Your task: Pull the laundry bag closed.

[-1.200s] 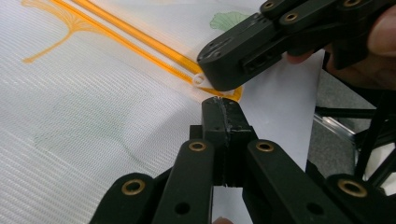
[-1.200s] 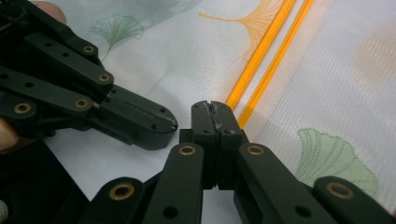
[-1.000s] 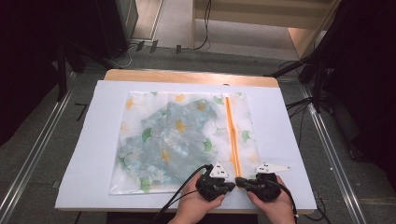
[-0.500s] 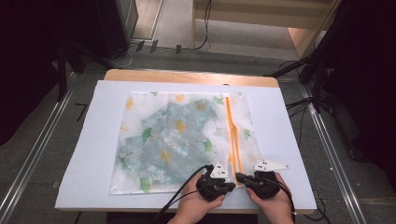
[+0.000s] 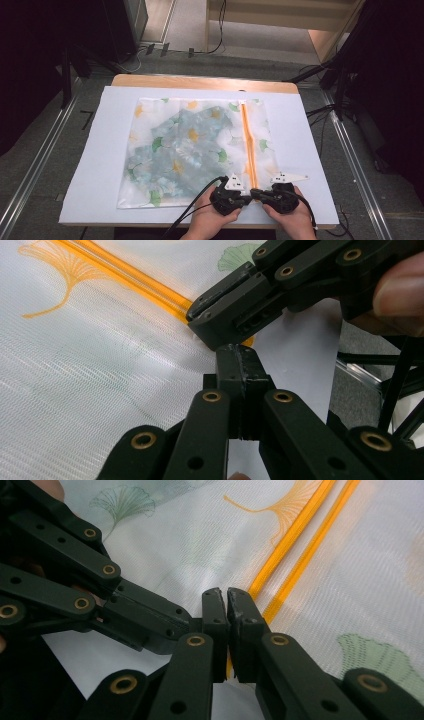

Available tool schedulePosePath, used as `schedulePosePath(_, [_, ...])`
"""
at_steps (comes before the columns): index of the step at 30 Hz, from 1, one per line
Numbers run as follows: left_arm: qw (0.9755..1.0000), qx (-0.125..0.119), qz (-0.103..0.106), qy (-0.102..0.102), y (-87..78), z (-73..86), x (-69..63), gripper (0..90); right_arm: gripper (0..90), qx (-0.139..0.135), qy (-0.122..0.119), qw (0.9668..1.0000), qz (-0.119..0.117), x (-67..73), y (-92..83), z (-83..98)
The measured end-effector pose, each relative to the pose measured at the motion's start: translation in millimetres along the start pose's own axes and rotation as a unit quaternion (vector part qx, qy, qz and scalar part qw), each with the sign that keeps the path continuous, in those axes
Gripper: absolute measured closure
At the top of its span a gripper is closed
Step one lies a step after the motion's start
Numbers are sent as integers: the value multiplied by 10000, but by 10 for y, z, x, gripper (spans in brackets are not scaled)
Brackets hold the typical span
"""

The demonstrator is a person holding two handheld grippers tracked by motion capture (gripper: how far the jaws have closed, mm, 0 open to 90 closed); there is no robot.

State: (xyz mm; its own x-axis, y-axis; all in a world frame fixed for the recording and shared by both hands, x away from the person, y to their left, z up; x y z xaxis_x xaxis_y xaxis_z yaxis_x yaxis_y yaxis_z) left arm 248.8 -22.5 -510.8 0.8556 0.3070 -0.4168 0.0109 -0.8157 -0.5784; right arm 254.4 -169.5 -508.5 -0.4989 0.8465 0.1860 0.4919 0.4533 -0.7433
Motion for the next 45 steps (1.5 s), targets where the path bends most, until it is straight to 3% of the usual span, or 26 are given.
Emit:
schedulePosePath(4, [10000, -23, 81, -16, -2, -4, 0, 900, 900, -17, -276, 9993, 265, 42, -11, -11])
schedulePosePath(6, [10000, -32, -3, -62, 3, -15, -1, 900, 900, -67, -237, 9993, 280, 44, -13, -7])
schedulePosePath(9, [9999, -89, -11, -69, 20, -38, 1, 900, 900, -116, 17, 9998, 146, 0, -17, -1])
schedulePosePath(11, [10000, 4, -40, 22, 35, -33, -16, 900, 900, -154, 149, 9997, 116, -24, -29, -1])
schedulePosePath(14, [9999, 84, 64, 82, 53, -33, -30, 900, 900, -223, 270, 9994, 83, -32, -49, -8])
schedulePosePath(18, [9998, 134, 3, 146, 53, -29, -40, 900, 900, -258, 185, 9993, 188, -28, -39, -19])
schedulePosePath(24, [9998, 138, 94, 68, 48, -26, -24, 900, 900, -270, 231, 9992, 181, -91, -22, -40])
schedulePosePath(26, [9998, 137, 117, 64, 49, -26, -23, 900, 900, -279, 337, 9990, 125, -119, -19, -76])
schedulePosePath(41, [9996, 194, 166, 123, 46, -17, -28, 900, 900, -549, 132, 9973, 477, -323, 139, -476])
schedulePosePath(45, [9996, 166, 203, 86, 49, -17, -25, 900, 900, -565, 187, 9969, 506, -393, 216, -616])
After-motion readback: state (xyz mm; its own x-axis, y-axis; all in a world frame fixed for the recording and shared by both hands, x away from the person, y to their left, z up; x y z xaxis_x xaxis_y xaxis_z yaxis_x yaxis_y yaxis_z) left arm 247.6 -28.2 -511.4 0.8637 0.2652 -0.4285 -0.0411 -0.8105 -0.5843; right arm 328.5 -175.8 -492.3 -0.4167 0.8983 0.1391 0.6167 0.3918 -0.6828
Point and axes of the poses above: each handheld gripper's, and its own axes: y roughly forward along the jaws, z roughly out of its underside, x roughly to its left, the point moved 4 cm from there along y, roughly forward along the jaws, and after that the axes turned 12 degrees about z, right-handed, at the moved point
